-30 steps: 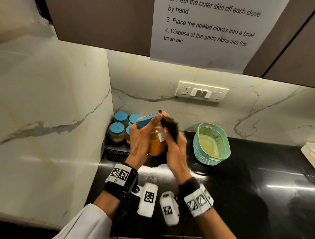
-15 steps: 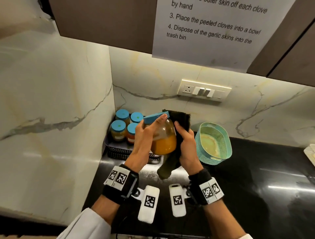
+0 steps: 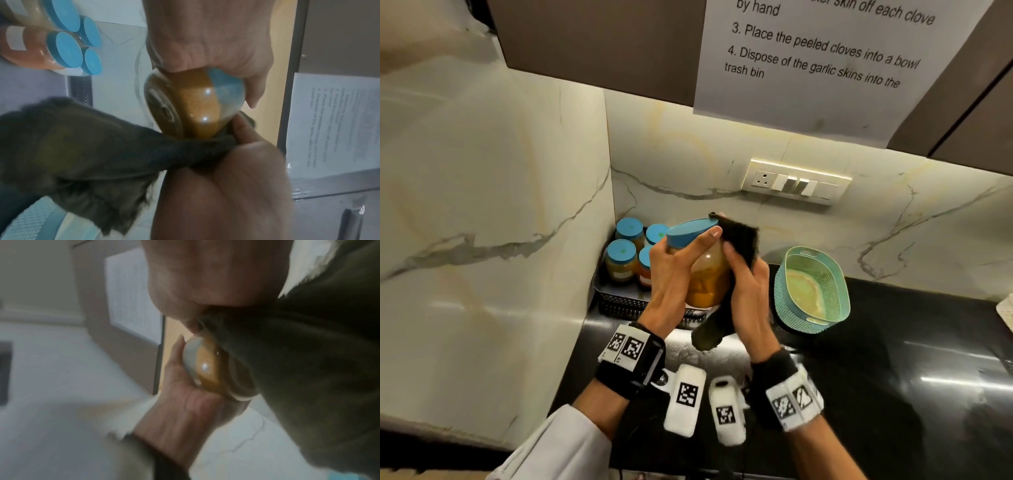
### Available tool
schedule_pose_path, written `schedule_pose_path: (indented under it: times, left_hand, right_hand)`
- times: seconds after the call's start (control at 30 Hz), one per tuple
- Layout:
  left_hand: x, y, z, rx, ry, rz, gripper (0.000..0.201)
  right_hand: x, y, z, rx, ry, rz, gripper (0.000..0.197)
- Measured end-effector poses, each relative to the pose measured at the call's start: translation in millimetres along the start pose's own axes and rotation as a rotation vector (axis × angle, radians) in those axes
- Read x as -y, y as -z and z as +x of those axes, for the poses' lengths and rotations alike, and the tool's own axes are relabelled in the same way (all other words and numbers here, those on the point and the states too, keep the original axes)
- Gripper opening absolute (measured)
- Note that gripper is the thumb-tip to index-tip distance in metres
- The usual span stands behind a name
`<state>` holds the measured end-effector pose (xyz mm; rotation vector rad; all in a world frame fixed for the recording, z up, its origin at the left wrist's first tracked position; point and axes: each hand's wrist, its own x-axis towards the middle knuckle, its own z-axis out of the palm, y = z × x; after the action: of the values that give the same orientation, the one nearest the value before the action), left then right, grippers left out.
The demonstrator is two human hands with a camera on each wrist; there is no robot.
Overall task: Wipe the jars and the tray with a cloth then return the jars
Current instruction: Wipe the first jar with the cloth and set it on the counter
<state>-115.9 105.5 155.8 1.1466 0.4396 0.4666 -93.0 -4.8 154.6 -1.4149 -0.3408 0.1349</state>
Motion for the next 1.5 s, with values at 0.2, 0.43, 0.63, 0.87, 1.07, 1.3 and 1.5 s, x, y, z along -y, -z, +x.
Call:
schedule_pose_path:
  times: [0.2,0.43,0.63,0.87,1.07,1.3,1.5]
  left_hand:
    - [4.0,7.7,3.6,-0.004,0.001,-0.025,0.072]
    - [2.0,12.4,11.4,-0.021,0.044,-0.04,0.061]
    - [4.5,6.5,7.0,-0.01,0.027,-0.044,0.065]
    - [5.5,1.3,4.2,-0.012,0.032,-0.023,0.091]
    - [-2.3,11.1,-0.1,0.14,0.094,0.034,0.054]
    - [-5.2,7.5,2.4,0.055,0.058,-0.039,0.073]
    - [5.2,5.4,-3.3,-0.002,0.051,-0.051,0.078]
  right_hand:
    - [-3.1,-3.3,4.8,0.066,0.025,0.046,0.028]
    - [-14.9,-8.2,-20.0,0.086,0.154,-0.08,0.052]
    - [-1.4,-6.0,4.5,0.031,0.07,-0.057,0.031]
    - [-14.2,-3.9,6.5,0.014,0.081,-0.032,0.031]
    - [-3.9,18.1,29.8,-0.081,-0.319,0.19,0.038]
    - [2.5,-3.8,-5.4,-0.056,-0.11,0.185,0.023]
    - [2.1,-1.6,2.3,-0.004,-0.033,0.077,0.028]
